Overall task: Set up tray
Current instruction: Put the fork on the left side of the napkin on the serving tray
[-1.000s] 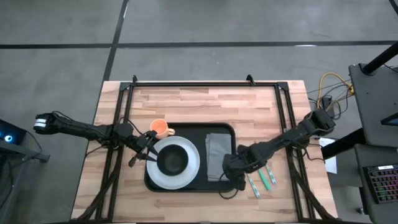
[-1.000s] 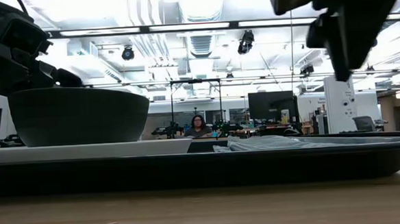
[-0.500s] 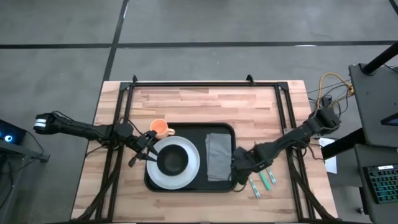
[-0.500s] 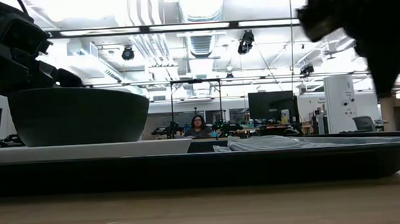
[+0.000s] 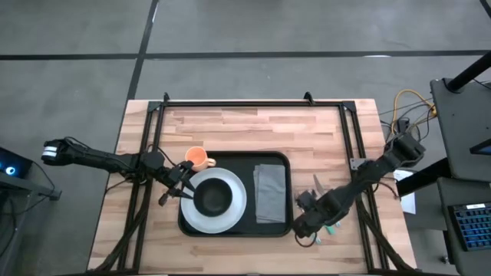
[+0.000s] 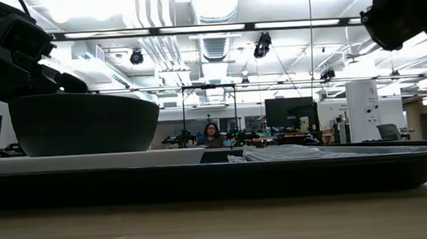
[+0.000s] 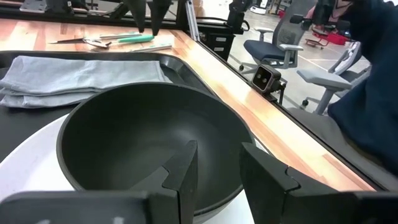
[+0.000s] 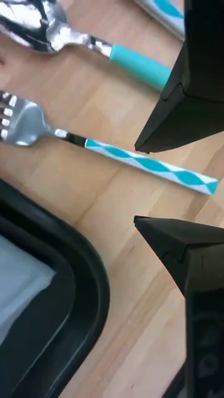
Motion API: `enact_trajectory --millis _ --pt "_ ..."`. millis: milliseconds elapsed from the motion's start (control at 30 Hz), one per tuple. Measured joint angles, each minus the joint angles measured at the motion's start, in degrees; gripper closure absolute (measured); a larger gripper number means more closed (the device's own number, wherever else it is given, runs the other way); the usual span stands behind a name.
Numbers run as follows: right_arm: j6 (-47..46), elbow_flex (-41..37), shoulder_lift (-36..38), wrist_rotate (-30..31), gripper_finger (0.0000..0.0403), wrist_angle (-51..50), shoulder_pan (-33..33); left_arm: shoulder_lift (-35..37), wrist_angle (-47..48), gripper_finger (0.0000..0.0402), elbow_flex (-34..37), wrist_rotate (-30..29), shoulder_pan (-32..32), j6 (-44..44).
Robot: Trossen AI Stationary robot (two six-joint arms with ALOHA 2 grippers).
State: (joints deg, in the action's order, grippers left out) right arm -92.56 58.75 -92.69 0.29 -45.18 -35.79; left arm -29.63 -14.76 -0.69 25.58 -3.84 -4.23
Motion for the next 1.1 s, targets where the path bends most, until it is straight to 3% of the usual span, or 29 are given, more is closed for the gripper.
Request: enact_trajectory --millis 333,1100 --pt "1.28 3.62 -7.64 -4.25 0.0232 -2.1 0.02 -0.02 0.0 0.0303 0.08 0.0 0.0 0.02" --pt "0.78 1.43 -11.34 -6.25 0.024 2.23 0.18 -0.07 0.01 0.0303 0.06 0.0 0.0 0.0"
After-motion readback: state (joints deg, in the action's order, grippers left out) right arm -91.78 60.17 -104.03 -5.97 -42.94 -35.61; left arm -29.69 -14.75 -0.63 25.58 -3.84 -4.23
